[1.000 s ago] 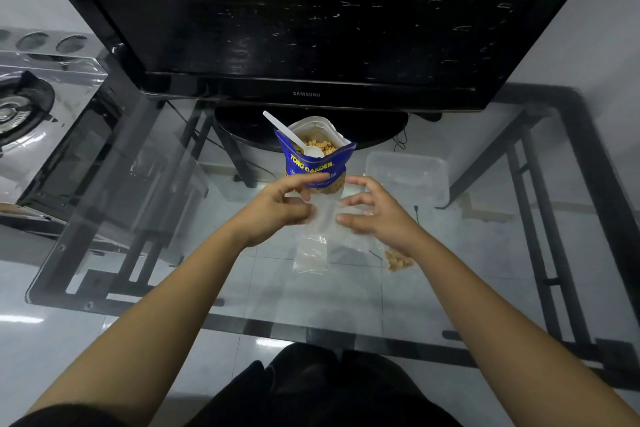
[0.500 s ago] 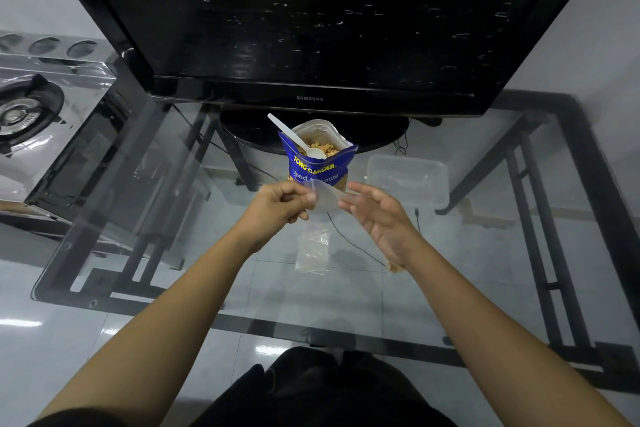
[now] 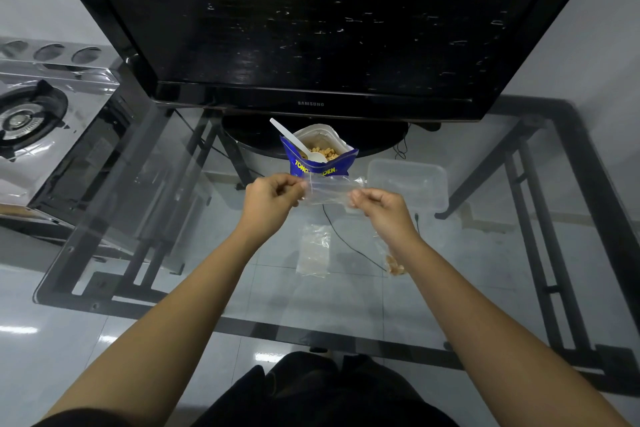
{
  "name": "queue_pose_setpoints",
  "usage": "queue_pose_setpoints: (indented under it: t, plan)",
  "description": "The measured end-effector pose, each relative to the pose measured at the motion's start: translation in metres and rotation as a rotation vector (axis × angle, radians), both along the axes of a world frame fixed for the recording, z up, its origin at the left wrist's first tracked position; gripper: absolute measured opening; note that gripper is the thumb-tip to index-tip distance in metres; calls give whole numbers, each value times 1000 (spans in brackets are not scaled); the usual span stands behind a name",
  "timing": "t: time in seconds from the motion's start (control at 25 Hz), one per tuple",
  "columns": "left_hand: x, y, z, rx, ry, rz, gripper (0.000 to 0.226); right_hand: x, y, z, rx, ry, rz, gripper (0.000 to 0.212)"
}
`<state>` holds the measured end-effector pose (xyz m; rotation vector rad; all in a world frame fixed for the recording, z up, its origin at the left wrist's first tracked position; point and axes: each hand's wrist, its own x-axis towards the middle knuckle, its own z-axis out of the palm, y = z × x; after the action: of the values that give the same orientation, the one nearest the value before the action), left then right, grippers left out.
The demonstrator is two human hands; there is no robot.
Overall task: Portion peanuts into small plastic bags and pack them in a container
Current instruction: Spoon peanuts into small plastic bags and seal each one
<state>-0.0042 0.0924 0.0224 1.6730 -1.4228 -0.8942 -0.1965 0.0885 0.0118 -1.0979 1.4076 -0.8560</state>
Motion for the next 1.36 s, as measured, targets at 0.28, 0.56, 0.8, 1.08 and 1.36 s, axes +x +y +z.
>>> queue_pose_setpoints:
  t: [0.28, 0.56, 0.8, 1.08, 1.36]
  plan:
    - [0, -13, 6, 47, 100, 58, 17, 4, -6, 13, 90, -65, -27, 14]
    - [10, -36, 16, 89, 142, -68, 20, 14, -18, 14, -493, 535, 185, 71]
    - [8, -52, 26, 76, 153, -157, 17, 36, -43, 17, -624, 614, 282, 76]
    - [11, -69, 15, 88, 193, -201, 22, 36, -60, 9, -662, 564, 305, 76]
    - [11, -79, 5, -55, 208, -96, 14, 33, -69, 2, -600, 313, 129, 47]
